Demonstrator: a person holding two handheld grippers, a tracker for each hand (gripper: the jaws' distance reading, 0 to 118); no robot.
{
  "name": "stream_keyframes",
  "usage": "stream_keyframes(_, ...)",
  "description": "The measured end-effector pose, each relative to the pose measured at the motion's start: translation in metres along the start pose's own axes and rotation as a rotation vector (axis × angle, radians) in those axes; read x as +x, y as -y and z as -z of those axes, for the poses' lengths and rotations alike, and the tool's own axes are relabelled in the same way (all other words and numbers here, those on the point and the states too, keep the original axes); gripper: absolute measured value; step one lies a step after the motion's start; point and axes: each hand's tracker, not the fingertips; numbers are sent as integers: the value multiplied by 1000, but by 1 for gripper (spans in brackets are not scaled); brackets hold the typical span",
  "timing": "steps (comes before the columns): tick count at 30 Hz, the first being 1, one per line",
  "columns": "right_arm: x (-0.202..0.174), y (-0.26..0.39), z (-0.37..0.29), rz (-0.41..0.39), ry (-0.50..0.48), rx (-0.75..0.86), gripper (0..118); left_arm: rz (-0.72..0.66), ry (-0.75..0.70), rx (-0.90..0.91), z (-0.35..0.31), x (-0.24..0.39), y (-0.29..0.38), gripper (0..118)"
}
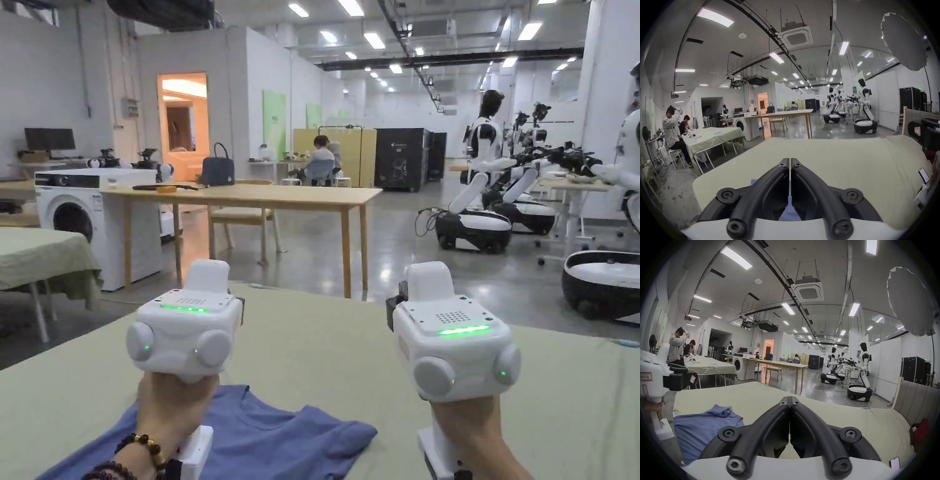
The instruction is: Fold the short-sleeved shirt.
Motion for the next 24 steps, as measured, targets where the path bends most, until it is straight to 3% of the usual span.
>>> stream_keyframes(6,1,4,-5,8,-20,-39,1,91,169,-446,59,1,20,0)
stream_keyframes(9,4,12,-7,33,-47,-44,1,184,164,-543,92,9,61,1)
stream_keyframes(10,4,14,-6,37,-55,-46,1,187,171,-558,99,12,70,20)
stream_keyframes(12,5,21,-2,41,-68,-55,1,102,190,-578,119,10,95,81)
stream_keyframes(13,4,24,1,43,-73,-62,1,52,223,-610,131,8,107,98)
stream_keyframes(16,5,35,5,58,-93,-79,1,-39,283,-723,161,8,142,101)
stream_keyframes(24,9,62,17,25,-94,-126,1,-22,311,-786,172,38,192,108)
